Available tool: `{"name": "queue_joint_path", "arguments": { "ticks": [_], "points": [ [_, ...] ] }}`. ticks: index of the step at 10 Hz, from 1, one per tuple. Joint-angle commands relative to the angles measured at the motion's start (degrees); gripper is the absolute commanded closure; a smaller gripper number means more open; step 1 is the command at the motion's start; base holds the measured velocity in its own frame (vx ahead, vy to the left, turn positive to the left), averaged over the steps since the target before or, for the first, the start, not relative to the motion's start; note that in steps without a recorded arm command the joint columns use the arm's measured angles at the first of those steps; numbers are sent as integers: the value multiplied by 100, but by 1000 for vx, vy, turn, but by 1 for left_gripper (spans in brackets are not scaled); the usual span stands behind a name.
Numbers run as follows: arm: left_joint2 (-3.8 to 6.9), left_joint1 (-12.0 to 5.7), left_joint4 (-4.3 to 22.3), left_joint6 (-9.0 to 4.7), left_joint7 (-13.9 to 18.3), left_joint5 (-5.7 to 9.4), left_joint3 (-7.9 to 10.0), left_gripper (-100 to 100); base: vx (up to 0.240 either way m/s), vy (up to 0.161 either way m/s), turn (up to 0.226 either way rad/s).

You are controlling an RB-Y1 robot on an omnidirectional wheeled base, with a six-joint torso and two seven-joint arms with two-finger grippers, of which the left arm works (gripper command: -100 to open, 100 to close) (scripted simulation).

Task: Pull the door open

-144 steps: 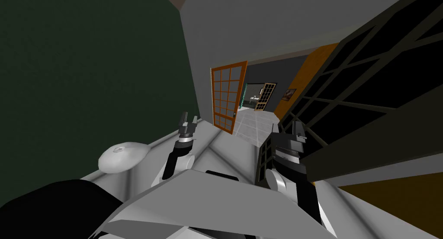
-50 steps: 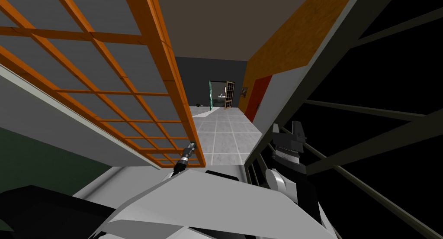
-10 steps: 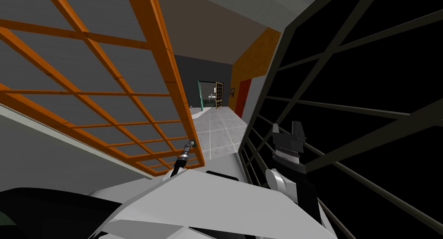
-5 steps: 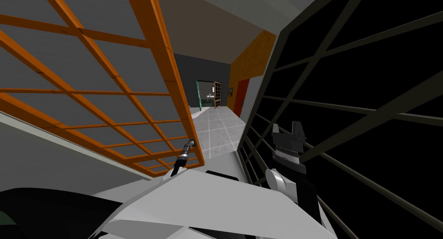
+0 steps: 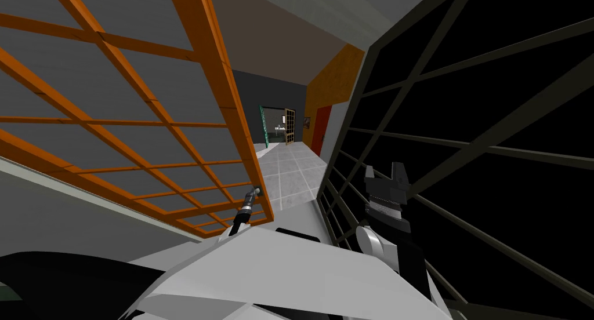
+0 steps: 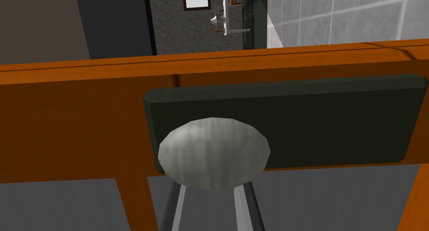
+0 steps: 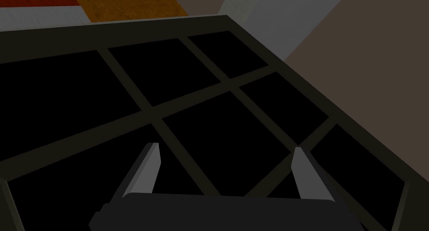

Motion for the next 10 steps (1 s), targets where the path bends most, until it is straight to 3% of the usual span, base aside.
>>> {"name": "queue_joint_path", "arguments": {
  "ticks": [1,2,5,6,10],
  "points": [
    [-22,-75,98,-53,286,47,-42,100,-43,8,-74],
    [-22,-75,98,-53,310,47,-42,100,-36,13,-40],
    [-7,-134,174,-55,788,162,-40,100,-56,15,-79],
    [14,-136,208,-54,926,258,-18,-100,-59,13,-27],
    [-60,-215,221,-43,1542,503,-82,-100,-62,-2,-38]
  ]
}}
